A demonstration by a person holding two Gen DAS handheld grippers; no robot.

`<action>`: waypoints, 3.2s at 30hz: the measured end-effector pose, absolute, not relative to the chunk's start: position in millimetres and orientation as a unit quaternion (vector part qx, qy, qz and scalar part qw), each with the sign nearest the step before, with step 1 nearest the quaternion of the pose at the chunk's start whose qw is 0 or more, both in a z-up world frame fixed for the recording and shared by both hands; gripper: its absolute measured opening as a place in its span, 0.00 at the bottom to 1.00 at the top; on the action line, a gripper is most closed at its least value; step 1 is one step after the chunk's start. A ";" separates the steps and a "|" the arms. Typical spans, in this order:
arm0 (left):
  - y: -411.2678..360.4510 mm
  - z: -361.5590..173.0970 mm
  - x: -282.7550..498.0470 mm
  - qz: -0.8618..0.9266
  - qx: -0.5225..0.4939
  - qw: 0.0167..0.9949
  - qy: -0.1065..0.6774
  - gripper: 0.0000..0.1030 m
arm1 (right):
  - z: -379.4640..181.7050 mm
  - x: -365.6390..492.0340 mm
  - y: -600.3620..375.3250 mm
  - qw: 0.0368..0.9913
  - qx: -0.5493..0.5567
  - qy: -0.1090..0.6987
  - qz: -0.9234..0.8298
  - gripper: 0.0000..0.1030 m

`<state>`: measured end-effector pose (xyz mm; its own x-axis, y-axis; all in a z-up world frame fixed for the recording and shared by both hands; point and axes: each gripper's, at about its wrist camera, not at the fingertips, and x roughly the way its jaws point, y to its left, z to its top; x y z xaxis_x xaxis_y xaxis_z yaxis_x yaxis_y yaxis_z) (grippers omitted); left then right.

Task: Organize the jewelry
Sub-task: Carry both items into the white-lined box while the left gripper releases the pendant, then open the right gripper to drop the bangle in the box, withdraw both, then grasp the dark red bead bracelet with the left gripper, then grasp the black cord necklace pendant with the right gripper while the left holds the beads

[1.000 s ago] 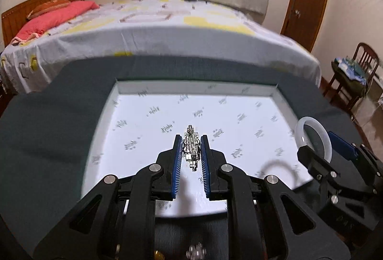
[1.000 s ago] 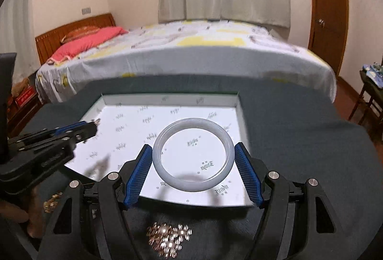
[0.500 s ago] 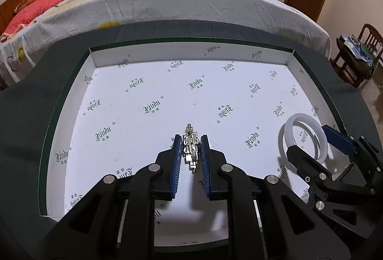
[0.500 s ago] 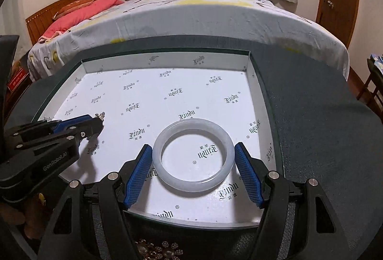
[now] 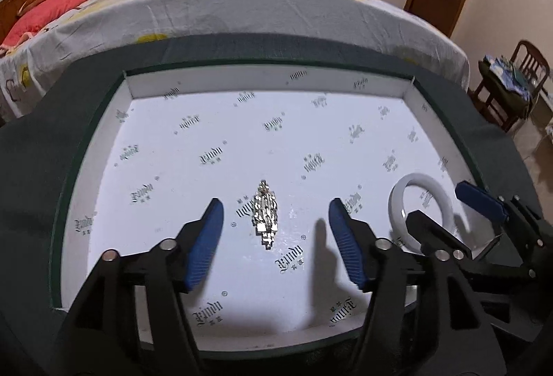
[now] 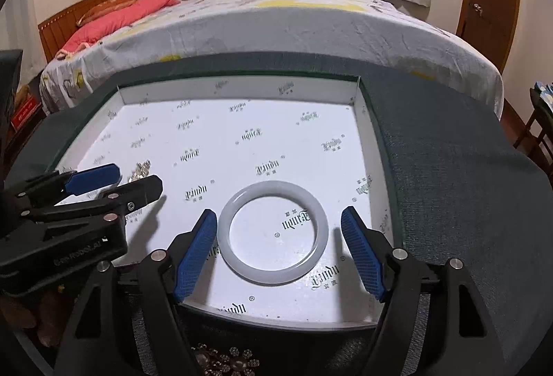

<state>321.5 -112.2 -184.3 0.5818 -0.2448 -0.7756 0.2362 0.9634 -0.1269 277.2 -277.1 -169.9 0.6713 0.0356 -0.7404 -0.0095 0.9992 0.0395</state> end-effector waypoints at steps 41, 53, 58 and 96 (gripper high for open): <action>-55.9 -189.0 101.0 -0.080 -0.001 0.912 0.402 0.74 | -161.4 50.3 -266.8 0.943 0.027 0.330 -0.012 0.70; -66.7 -204.2 103.3 -0.083 0.022 0.905 0.416 0.76 | -164.8 44.3 -261.1 0.943 0.026 0.331 -0.003 0.70; -64.7 -203.4 100.6 -0.085 0.030 0.908 0.409 0.57 | -164.9 44.4 -259.8 0.943 0.025 0.332 -0.001 0.70; -21.6 -173.8 80.3 -0.073 0.006 0.920 0.385 0.16 | -188.4 74.9 -206.1 0.911 -0.001 0.410 0.045 0.46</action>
